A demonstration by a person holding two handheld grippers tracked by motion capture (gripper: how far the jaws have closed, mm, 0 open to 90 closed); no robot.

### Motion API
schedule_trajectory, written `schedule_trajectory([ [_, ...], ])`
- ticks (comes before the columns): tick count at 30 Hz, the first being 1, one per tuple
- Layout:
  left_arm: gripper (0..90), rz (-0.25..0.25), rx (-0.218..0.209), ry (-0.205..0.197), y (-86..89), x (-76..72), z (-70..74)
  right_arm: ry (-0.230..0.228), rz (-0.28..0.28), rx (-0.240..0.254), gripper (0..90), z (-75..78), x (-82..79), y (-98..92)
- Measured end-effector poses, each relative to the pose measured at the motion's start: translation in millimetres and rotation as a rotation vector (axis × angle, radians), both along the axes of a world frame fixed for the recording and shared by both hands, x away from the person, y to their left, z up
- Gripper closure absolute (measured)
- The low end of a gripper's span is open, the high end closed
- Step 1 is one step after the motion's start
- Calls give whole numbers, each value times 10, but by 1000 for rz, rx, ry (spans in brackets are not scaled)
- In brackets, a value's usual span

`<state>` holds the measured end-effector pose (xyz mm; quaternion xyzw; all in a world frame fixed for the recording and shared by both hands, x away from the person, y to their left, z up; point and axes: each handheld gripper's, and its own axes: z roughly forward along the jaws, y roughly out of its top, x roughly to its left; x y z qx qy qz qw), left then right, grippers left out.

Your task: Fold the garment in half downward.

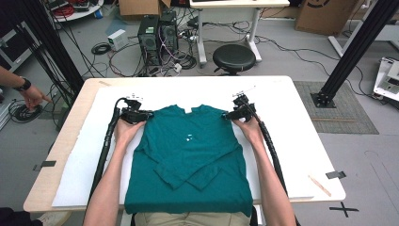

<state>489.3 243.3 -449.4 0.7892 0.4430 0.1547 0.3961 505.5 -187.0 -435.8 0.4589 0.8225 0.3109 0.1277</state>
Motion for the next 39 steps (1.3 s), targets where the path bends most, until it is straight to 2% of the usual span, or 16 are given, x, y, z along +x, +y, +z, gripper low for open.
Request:
schedule_trajectory([
  [2, 844, -2, -3, 1, 9, 1, -4, -15, 3, -9, 363, -37, 1, 29],
  [4, 843, -1, -11, 1, 15, 5, -8, -19, 11, 10, 380, -35, -1, 45],
  [6, 843, 1, -13, 1, 15, 4, -8, -26, 9, -10, 382, -50, -11, 81],
  [7, 842, 1, -10, 2, 14, 2, -8, -38, 15, -36, 397, -48, -16, 96],
  [9, 842, 1, -10, 0, 15, -2, -9, -51, 14, -50, 414, -48, -24, 109],
  [10, 842, -2, -9, -1, 16, -1, -9, -44, 7, -48, 443, -44, -31, 108],
  [12, 842, 1, -10, -2, 14, -3, -10, -51, 18, -40, 580, -38, -31, 86],
  [13, 841, 2, -12, -3, 14, -3, -12, -53, 30, -36, 617, -38, -29, 79],
  [19, 841, 2, -10, -3, 13, -4, -11, -44, 27, 0, 757, -45, 2, 16],
  [22, 841, 2, -12, -3, 14, -4, -12, -37, 24, 20, 786, -51, 22, -21],
  [25, 841, 2, -14, -3, 14, -4, -13, -31, 10, 27, 775, -52, 17, -18],
  [27, 841, 2, -15, -3, 15, -3, -13, -36, 6, 11, 667, -46, 13, -7],
  [30, 840, 2, -16, -2, 17, -3, -14, -14, 24, 35, 486, -43, 6, 11],
  [32, 840, 2, -15, -3, 16, -3, -14, -14, 17, 25, 490, -45, -3, 38],
  [36, 840, 3, -16, -2, 16, -4, -13, -39, 7, -19, 561, -46, -17, 65],
  [39, 840, 3, -16, -2, 16, -4, -14, -35, -7, -5, 631, -47, -11, 45],
])
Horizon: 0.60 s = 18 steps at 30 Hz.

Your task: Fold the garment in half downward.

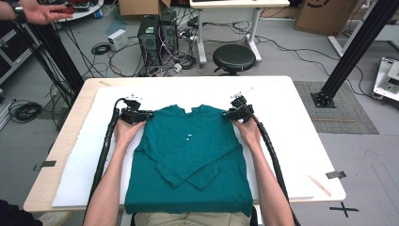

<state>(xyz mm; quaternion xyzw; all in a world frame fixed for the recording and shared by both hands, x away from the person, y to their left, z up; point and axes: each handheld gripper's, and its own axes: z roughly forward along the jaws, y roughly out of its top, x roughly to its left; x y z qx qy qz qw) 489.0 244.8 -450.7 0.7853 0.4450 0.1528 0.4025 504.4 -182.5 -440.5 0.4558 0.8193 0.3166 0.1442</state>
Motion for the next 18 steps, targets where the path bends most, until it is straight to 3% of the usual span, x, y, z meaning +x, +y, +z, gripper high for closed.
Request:
schedule_trajectory([
  [4, 841, 0, 0, -1, -1, 0, 0, -4, -2, 13, 695, -7, 14, -32],
  [6, 841, 2, 0, 1, -2, -1, 1, 4, 16, 35, 792, -11, 12, -23],
  [8, 844, 1, -1, 2, 0, 0, 3, 6, 21, 48, 830, -15, 11, -15],
  [13, 851, 5, -27, -2, 21, 1, 30, 13, 33, 63, 857, 4, 19, -49],
  [18, 855, 14, -54, -47, 32, -37, 165, -34, 25, 90, 865, 151, -17, -93],
])
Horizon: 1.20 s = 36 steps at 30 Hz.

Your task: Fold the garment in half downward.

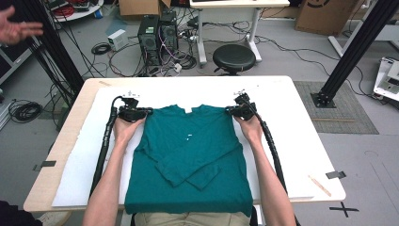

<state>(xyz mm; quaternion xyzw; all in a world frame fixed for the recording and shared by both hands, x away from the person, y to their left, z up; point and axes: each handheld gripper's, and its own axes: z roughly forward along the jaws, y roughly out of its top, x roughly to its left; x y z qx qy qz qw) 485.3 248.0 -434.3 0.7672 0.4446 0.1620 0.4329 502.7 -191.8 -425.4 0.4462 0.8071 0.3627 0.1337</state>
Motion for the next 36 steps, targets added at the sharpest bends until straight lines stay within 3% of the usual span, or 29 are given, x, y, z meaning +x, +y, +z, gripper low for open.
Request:
schedule_trajectory([
  [3, 857, 6, -18, -30, 20, -31, 107, -34, -11, 16, 866, 85, -16, -52],
  [12, 860, 37, -64, -62, 65, -36, 240, -57, -48, 38, 869, 193, -12, -143],
  [19, 861, 39, -51, -65, 24, 27, 361, -85, -58, 28, 870, 269, 11, -133],
  [27, 861, 40, -48, -80, -31, 89, 441, -88, -88, 55, 870, 316, 26, -200],
  [36, 861, 63, -37, -83, -8, 215, 513, -85, -87, 63, 869, 410, 193, -175],
])
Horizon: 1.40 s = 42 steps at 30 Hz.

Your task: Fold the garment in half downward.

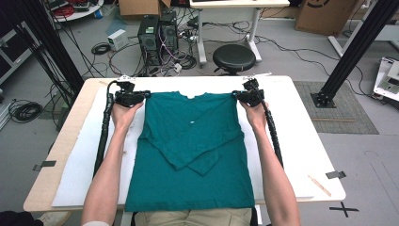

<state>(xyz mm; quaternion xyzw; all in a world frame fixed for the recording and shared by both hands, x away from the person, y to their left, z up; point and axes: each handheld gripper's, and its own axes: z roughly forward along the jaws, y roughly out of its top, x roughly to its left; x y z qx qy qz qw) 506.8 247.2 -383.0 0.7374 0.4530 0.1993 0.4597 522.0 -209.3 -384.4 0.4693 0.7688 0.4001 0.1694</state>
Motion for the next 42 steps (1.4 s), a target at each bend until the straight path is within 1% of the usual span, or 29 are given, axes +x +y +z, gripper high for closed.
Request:
schedule_trajectory([
  [1, 861, 4, -5, -4, 0, 18, 23, -13, 1, 1, 869, 19, 32, 1],
  [2, 861, 3, -3, -10, 1, 26, 47, -9, -6, 1, 869, 42, 48, 5],
  [4, 861, 4, 1, -30, -6, 46, 129, -20, -12, -3, 869, 94, 82, 1],
  [7, 861, 6, -6, -61, 7, 57, 241, -46, -19, 26, 869, 224, 118, -13],
  [8, 861, 10, -17, -66, 6, 58, 262, -57, -23, 37, 869, 264, 117, -21],
  [9, 861, 8, -14, -69, 14, 57, 287, -66, -24, 46, 869, 289, 116, -30],
  [10, 861, 7, -25, -72, 8, 53, 297, -70, -26, 59, 868, 314, 116, -40],
  [11, 861, 2, -15, -73, 7, 48, 301, -61, -24, 64, 868, 328, 116, -49],
  [13, 860, -13, 2, -68, -14, 31, 287, -58, -12, 56, 868, 314, 125, -57],
  [15, 860, -21, 3, -65, -29, 12, 265, -28, -1, 42, 867, 286, 119, -52],
  [17, 860, -29, 10, -55, -35, 0, 240, -23, 12, 29, 867, 277, 106, -41],
  [19, 860, -37, 15, -47, -38, -14, 238, -35, 19, 24, 866, 292, 77, -30],
  [21, 860, -43, 26, -50, -49, -39, 258, -41, 27, 23, 866, 306, 44, -25],
  [25, 860, -67, 29, -61, -67, -112, 329, -32, 43, 32, 866, 290, -23, -80],
  [26, 860, -73, 30, -64, -74, -126, 340, -17, 42, 39, 866, 286, -44, -96],
  [27, 860, -81, 33, -68, -87, -152, 355, -15, 47, 45, 866, 283, -58, -107],
  [29, 860, -92, 34, -70, -104, -185, 369, -14, 66, 51, 866, 284, -112, -129],
  [31, 860, -94, 17, -92, -103, -232, 358, -25, 75, 47, 866, 286, -169, -132],
  [32, 859, -94, 2, -95, -93, -254, 342, -29, 82, 45, 866, 283, -197, -138],
  [33, 860, -97, -9, -91, -75, -282, 316, -35, 87, 44, 865, 274, -218, -149],
  [36, 859, -99, 2, -83, -41, -356, 251, -12, 95, 73, 866, 249, -288, -181],
  [37, 859, -101, 1, -84, -34, -387, 236, -19, 104, 82, 865, 237, -319, -193],
  [39, 859, -107, 3, -86, -16, -446, 213, -24, 115, 75, 865, 224, -376, -199],
  [41, 859, -115, 3, -86, -2, -507, 191, -5, 123, 72, 865, 219, -424, -196],
  [42, 859, -121, 8, -87, 2, -540, 180, -13, 128, 68, 865, 218, -464, -189],
])
